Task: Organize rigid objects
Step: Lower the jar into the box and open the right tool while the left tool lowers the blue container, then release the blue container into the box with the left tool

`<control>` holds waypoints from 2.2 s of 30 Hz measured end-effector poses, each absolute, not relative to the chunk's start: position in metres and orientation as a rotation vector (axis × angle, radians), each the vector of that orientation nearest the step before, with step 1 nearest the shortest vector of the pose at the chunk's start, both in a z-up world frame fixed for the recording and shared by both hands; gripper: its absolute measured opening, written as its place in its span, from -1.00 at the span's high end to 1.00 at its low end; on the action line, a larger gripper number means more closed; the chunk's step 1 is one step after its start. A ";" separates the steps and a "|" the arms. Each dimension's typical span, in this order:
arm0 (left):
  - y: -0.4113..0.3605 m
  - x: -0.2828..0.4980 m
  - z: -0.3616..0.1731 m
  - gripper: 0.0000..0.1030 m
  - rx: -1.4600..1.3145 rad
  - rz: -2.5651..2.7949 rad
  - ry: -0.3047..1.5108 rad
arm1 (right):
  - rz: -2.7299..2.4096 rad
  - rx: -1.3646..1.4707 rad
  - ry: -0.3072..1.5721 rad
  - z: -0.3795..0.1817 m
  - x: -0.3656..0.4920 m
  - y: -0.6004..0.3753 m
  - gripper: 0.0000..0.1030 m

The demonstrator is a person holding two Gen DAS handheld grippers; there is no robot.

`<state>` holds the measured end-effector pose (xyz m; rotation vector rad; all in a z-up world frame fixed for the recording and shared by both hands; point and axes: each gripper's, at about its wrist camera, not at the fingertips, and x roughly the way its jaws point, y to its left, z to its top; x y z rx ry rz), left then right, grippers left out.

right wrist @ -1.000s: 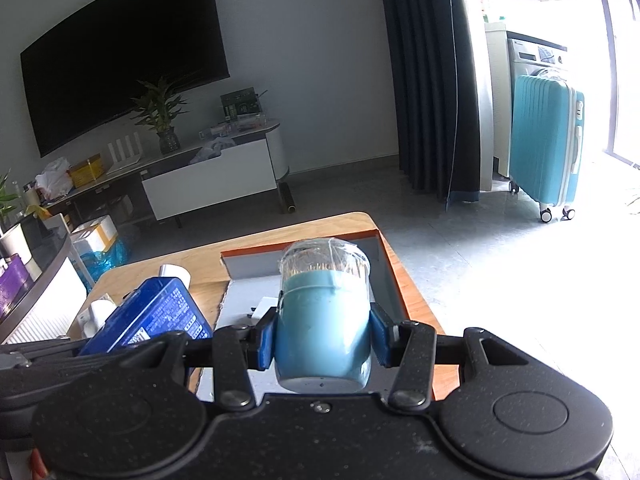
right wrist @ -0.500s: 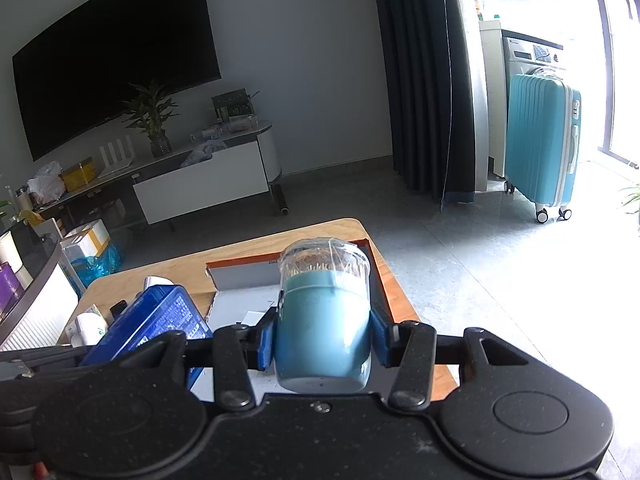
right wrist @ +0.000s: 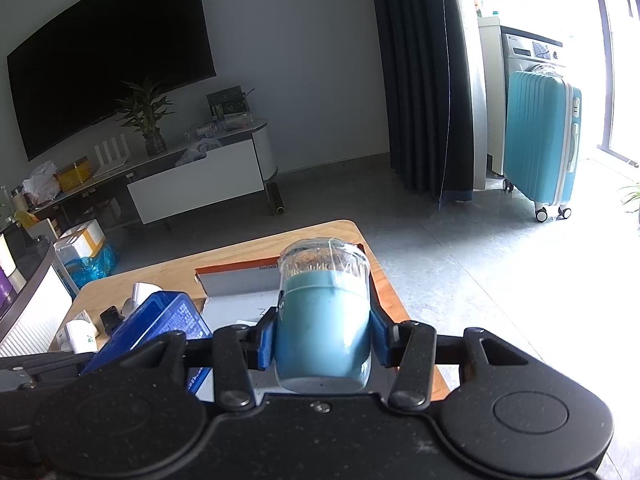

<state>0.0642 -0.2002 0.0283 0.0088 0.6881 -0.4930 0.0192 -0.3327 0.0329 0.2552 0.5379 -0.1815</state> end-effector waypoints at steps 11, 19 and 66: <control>-0.204 0.075 0.026 0.36 0.004 -0.488 0.706 | -0.179 0.252 0.556 0.030 0.032 -0.336 -0.10; -0.204 0.085 0.024 0.36 -0.008 -0.480 0.719 | -0.171 0.253 0.572 0.026 0.041 -0.340 -0.10; -0.232 0.164 0.009 0.35 -0.059 -0.481 0.739 | -0.165 0.274 0.518 0.030 0.095 -0.369 -0.38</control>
